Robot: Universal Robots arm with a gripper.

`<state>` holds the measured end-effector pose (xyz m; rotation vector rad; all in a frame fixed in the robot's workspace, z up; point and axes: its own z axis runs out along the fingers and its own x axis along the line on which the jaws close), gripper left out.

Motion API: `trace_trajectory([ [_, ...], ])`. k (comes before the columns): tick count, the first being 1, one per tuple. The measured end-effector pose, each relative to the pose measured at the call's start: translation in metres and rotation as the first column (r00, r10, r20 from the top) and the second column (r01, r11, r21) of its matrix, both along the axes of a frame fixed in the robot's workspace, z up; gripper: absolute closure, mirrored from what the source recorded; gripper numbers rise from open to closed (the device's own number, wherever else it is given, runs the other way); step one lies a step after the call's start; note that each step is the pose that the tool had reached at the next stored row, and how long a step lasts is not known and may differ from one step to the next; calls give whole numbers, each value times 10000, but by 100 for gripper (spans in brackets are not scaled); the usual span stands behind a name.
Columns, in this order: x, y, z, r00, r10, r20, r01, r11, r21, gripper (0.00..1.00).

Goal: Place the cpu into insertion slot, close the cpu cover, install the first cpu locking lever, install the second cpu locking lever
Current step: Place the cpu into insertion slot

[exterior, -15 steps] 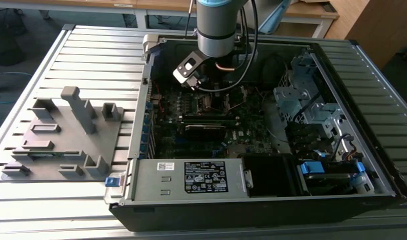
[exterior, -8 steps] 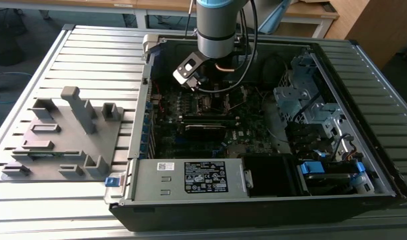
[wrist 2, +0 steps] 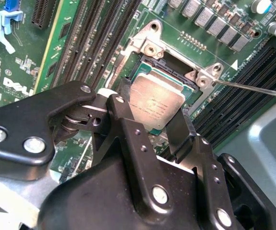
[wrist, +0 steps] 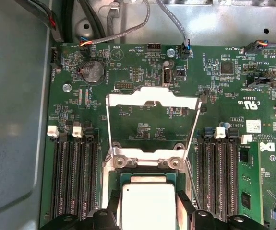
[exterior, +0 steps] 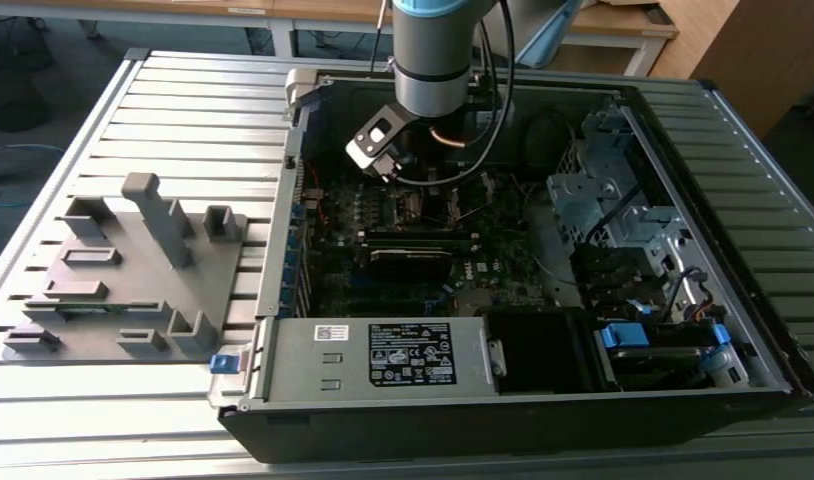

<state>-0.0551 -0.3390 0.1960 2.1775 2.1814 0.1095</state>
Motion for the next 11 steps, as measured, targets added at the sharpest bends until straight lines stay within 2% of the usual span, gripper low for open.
trace_trajectory([
  [11,-1,0,-24,10000,-1,-2,1,10000,-2,46],
])
